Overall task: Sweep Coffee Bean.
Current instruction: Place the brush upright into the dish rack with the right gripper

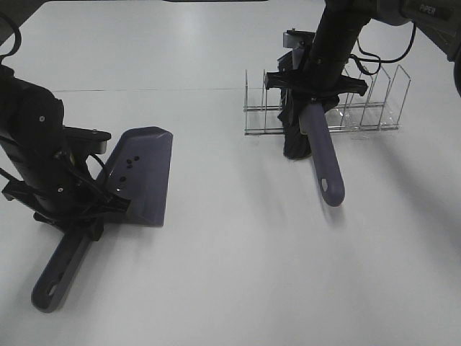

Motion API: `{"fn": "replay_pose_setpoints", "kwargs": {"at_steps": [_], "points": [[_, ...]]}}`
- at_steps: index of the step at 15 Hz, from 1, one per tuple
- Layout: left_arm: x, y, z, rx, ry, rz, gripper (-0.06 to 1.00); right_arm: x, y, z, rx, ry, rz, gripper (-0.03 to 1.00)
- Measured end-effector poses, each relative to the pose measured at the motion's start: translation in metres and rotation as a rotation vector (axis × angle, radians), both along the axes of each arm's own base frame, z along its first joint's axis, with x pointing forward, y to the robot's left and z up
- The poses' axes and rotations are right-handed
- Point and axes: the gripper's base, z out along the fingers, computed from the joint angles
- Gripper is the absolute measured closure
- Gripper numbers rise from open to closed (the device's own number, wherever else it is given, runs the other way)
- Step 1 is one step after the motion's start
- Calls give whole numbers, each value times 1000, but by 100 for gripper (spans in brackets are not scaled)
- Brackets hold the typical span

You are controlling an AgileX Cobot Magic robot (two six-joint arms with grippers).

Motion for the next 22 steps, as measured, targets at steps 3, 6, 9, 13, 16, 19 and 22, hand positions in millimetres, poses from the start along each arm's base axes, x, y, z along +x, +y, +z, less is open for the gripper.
{"fn": "replay_pose_setpoints", "kwargs": {"at_steps": [3, 6, 9, 13, 16, 19, 22], "points": [[0, 0, 0, 0, 0, 0, 59, 0, -2, 6, -46, -23, 24, 69], [0, 0, 0, 0, 0, 0, 59, 0, -6, 18, -70, -56, 28, 69], [0, 0, 0, 0, 0, 0, 59, 0, -6, 19, -70, -58, 27, 69], [0, 0, 0, -1, 0, 1, 59, -2, -6, 16, -72, -44, 26, 69], [0, 0, 0, -1, 0, 1, 59, -4, -7, 11, -74, -32, 26, 69], [0, 0, 0, 0, 2, 2, 59, -4, -7, 7, -75, -24, 25, 69], [0, 0, 0, 0, 5, 2, 59, -5, -4, 4, -55, -12, 22, 69]]}}
